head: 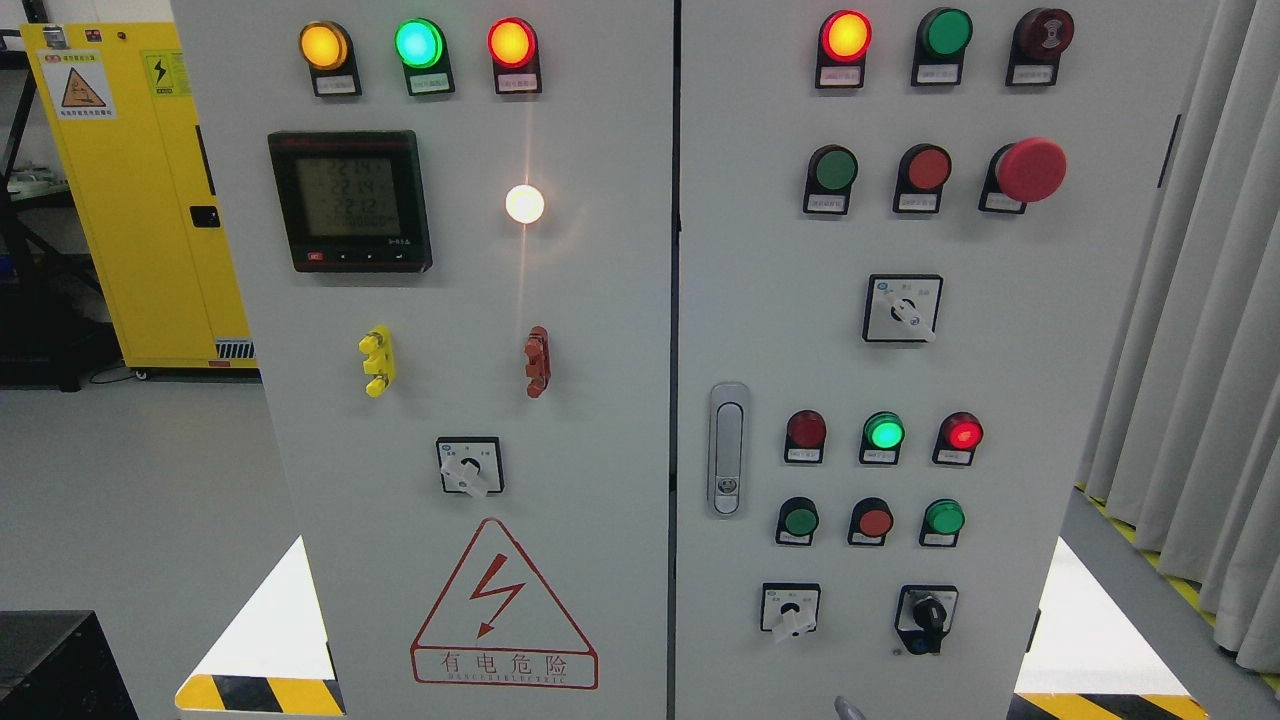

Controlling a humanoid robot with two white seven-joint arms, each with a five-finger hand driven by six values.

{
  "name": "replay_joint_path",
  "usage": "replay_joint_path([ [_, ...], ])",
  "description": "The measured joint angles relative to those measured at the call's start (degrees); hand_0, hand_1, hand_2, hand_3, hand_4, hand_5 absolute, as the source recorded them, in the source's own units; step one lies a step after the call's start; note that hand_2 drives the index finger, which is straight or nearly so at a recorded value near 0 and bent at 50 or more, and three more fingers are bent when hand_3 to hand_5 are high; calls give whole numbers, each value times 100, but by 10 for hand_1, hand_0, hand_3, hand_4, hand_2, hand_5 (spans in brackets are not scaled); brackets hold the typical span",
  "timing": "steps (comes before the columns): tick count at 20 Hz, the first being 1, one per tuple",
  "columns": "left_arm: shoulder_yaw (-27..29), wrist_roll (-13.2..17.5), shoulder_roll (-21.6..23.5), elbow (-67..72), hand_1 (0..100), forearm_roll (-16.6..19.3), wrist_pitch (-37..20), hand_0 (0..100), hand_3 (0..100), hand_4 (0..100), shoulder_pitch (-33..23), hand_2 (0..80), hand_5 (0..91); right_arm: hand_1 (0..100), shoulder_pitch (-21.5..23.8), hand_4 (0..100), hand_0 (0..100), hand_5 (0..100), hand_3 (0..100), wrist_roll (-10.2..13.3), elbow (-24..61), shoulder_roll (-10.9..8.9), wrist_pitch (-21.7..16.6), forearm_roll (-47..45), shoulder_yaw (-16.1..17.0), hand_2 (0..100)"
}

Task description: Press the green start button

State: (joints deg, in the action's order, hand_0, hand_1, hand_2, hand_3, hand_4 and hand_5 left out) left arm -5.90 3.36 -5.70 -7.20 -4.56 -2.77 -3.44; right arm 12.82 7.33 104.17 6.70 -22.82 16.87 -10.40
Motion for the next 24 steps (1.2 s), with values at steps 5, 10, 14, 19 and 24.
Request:
replay_joint_path([
  [5, 0, 2, 0, 0, 556, 0, 0, 120, 0, 0, 0, 0, 0, 719, -4, 179, 532, 139, 113, 0, -3, 6, 0, 0, 4, 0],
  [10, 0, 3, 0, 0, 556, 1, 0, 120, 0, 0, 0, 0, 0, 719, -7, 185, 534, 140, 114, -6, -8, 9, 0, 0, 5, 0],
  [14, 0, 4, 0, 0, 556, 0, 0, 120, 0, 0, 1, 0, 0, 719, -7, 187, 534, 140, 114, -10, -12, 9, 0, 0, 5, 0],
  [19, 0, 6, 0, 0, 556, 0, 0, 120, 0, 0, 2, 0, 0, 719, -11, 192, 533, 142, 115, -15, -15, 10, 0, 2, 7, 0],
  [24, 0, 7, 0, 0, 556, 0, 0, 120, 0, 0, 1, 0, 0, 719, -28, 195, 532, 143, 125, -22, -13, 10, -9, 11, 9, 0],
])
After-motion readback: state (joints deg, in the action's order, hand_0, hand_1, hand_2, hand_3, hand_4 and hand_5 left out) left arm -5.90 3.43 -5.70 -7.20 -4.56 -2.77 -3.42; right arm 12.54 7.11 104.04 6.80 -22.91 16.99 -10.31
